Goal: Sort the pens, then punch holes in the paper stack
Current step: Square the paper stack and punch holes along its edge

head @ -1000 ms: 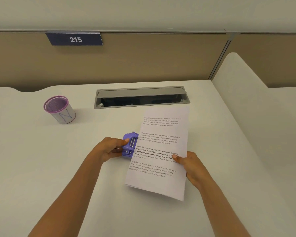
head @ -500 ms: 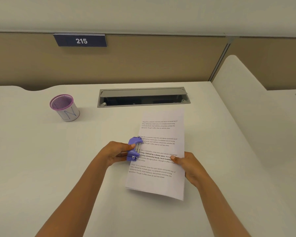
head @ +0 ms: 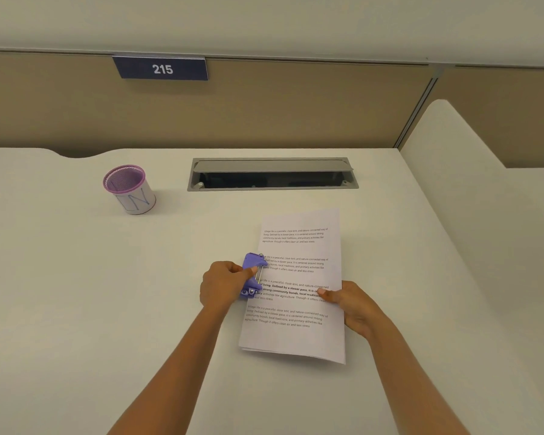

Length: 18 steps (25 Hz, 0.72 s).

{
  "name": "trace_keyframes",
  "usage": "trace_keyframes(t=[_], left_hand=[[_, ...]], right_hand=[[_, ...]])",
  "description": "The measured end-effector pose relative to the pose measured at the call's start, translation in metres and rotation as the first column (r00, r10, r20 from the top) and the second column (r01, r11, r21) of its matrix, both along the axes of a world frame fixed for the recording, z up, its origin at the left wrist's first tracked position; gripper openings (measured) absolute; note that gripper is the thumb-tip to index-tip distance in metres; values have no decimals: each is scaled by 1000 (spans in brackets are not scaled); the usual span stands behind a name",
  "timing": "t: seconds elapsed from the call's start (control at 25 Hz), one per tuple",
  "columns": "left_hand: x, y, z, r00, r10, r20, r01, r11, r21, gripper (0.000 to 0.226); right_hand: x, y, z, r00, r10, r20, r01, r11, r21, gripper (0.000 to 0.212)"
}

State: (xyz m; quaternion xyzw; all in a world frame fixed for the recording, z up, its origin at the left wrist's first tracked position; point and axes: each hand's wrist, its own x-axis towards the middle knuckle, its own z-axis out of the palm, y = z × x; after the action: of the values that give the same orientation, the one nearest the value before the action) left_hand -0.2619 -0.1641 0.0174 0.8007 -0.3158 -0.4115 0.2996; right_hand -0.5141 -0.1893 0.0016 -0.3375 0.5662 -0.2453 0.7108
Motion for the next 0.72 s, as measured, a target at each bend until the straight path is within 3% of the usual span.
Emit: trace_keyframes(t=[0.24,0.72], left_hand=[[-6,-5,0,986,19,163,-18,1000,-11,31],[-4,-16,-5,964,-46,264,43,999,18,37]], right_hand=[[-4,-4,-3,1000,7,-6,-7,1000,10,22],[-7,-6,-13,1000,30,-1,-30,998,49,24]])
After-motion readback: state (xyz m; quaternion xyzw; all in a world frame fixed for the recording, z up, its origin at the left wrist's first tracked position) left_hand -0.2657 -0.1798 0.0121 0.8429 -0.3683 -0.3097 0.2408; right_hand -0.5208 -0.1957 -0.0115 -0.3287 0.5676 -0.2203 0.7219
